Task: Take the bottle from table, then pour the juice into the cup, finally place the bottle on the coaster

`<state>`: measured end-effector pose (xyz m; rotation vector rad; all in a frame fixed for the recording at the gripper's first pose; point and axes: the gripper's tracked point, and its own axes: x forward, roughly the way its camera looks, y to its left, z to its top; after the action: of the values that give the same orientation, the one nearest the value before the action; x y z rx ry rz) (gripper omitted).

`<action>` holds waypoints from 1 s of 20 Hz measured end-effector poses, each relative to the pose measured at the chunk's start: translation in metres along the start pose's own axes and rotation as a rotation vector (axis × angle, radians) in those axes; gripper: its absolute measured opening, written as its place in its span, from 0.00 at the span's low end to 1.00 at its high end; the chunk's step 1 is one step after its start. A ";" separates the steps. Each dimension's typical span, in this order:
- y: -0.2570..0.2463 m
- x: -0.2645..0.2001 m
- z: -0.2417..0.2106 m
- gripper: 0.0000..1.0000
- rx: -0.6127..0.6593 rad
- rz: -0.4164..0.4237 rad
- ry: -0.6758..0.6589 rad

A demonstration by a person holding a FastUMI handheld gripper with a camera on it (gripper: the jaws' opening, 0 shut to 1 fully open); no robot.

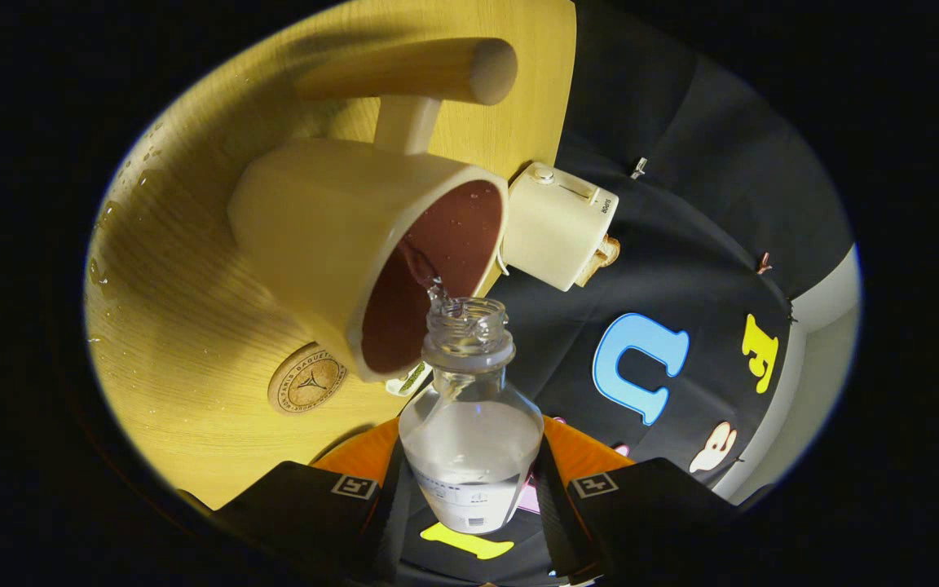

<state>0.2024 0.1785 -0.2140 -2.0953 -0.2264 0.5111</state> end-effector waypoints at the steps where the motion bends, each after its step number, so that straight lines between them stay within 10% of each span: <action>1: -0.003 0.002 -0.001 0.71 -0.011 -0.003 -0.003; 20: -0.041 -0.002 -0.001 0.71 -0.204 -0.067 -0.094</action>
<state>0.2026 0.1997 -0.1790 -2.2543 -0.4170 0.5673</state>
